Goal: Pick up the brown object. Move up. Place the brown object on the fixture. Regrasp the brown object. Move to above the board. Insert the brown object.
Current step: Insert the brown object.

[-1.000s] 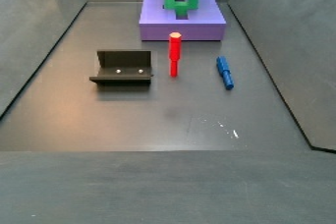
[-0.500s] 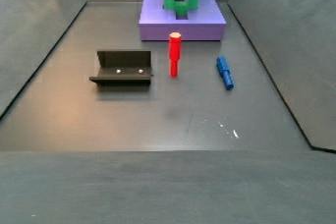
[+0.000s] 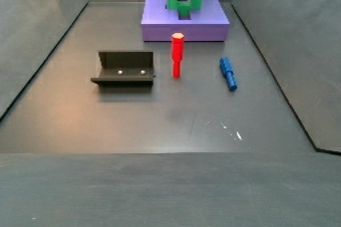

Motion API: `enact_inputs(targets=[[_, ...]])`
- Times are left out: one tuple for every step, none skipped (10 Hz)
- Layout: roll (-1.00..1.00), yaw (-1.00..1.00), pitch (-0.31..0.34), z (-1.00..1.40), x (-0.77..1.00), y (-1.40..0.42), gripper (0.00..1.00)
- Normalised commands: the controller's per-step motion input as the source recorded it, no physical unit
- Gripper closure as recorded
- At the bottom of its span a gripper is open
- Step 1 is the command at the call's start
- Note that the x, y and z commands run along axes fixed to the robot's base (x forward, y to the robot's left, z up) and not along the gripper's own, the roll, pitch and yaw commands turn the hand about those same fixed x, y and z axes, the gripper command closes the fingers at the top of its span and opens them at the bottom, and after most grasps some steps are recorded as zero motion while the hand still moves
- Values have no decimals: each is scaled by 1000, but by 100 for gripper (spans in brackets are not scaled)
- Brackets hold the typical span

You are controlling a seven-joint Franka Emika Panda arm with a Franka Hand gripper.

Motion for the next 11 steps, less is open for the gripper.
enact_inputs(targets=[[-161,149,0,91,-66,51,100],[-116,163,0,151,-89,63,100],[-69,163,0,243,-74,71,100],[0,80,0,326,-103,131,100],[19,106,-3,109,-103,66,100],[26,186,-30,0,-126,9,100],[0,137,0,-40,17,0,100],[0,60,0,-174,37,-43,100],[-30,9,0,-191,51,-17,100],[-20,0,0,-129,143,-46,100],[0,-29,0,-114,143,-9,100]])
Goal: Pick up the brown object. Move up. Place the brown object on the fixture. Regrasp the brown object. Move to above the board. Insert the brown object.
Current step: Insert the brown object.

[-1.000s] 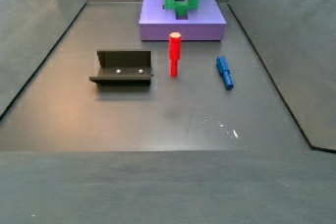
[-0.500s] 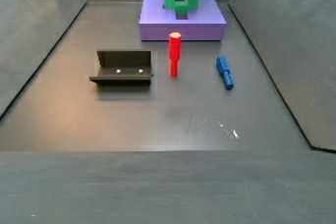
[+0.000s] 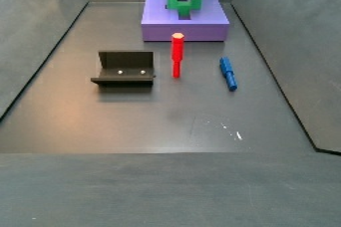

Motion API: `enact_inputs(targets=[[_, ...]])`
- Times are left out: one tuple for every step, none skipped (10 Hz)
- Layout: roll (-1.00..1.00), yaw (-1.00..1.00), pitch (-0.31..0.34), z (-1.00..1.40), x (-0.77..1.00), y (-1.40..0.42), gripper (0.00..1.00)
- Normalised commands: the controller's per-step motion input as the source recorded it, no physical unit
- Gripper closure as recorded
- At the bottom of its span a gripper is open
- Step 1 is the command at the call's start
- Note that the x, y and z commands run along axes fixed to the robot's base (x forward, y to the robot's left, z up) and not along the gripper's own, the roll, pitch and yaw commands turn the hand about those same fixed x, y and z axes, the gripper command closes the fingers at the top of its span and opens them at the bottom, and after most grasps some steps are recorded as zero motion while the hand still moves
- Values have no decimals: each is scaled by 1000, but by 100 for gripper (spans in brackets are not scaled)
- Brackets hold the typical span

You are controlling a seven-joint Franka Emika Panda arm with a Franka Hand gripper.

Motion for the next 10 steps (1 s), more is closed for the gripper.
enact_inputs(targets=[[0,-26,0,-114,69,0,100],[41,-83,4,-63,94,0,100],[79,-106,3,-74,49,0,100],[61,-71,0,-109,11,0,100],[34,-29,0,-126,0,0,100],[0,0,0,-180,0,0,100],[-7,0,-3,-283,34,0,100],[0,-11,0,-254,94,0,100],[0,-51,0,-280,74,0,100],[0,-34,0,-271,0,0,100]])
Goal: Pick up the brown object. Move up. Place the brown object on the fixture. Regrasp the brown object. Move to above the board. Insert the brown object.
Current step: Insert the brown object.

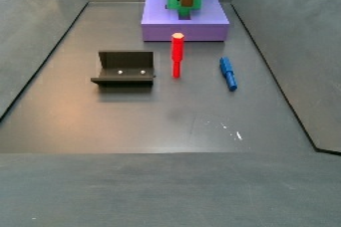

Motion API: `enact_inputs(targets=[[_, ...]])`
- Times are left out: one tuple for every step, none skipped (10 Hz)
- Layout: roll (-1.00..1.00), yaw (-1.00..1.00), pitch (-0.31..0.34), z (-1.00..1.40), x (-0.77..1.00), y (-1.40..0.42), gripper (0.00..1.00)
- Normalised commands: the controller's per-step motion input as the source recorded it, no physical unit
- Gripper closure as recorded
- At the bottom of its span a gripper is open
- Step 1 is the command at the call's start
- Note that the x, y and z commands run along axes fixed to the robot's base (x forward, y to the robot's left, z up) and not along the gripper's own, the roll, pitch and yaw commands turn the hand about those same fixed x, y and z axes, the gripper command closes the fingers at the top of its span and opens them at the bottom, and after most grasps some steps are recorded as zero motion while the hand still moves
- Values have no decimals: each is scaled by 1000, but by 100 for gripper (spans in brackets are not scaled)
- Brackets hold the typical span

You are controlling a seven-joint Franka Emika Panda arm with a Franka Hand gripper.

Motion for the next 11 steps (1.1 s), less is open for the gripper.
enact_inputs(targets=[[0,0,0,-226,0,0,100],[0,0,0,-217,0,0,100],[0,0,0,-206,0,0,100],[20,0,0,-174,0,0,100],[81,0,0,-151,0,0,100],[116,0,0,-160,37,0,100],[113,-11,0,-140,80,0,100],[104,-20,1,-109,160,-26,100],[53,-9,3,-91,166,-26,100],[39,0,6,-54,226,-94,100],[31,0,0,-69,206,-111,100]])
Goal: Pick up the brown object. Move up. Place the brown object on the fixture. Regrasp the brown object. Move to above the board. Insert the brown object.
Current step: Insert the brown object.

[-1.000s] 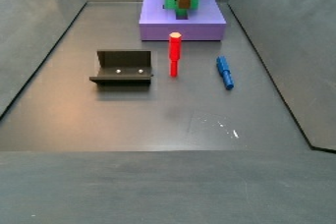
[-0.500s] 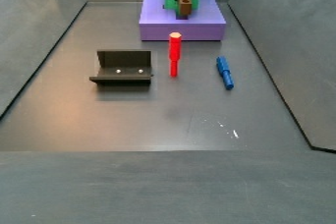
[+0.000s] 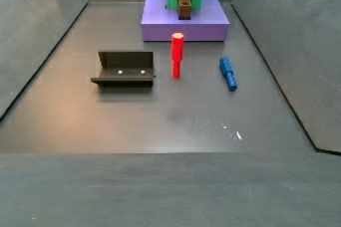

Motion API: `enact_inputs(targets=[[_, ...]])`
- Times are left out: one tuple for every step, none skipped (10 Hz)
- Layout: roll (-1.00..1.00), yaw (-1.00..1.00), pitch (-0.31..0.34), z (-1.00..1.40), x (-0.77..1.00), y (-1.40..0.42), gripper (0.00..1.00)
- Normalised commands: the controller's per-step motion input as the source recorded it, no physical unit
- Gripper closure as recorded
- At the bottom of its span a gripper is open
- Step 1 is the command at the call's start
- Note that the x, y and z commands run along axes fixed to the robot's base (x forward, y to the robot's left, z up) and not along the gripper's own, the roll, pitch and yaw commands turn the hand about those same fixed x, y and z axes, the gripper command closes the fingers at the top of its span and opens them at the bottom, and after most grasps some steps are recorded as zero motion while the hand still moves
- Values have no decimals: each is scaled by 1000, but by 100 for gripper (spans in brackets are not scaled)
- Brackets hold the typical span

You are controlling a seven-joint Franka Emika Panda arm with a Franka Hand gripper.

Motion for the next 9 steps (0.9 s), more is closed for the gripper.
enact_inputs(targets=[[74,0,0,-134,131,-77,100],[130,0,3,-220,43,0,100],[133,0,0,-249,0,71,100],[103,0,0,-209,-149,154,100],[41,0,-11,-160,-269,180,100],[0,0,-40,-129,-263,80,100],[-97,0,-60,-120,-97,0,100],[-16,0,-39,-163,-77,0,100],[29,0,0,-140,-11,-43,100]])
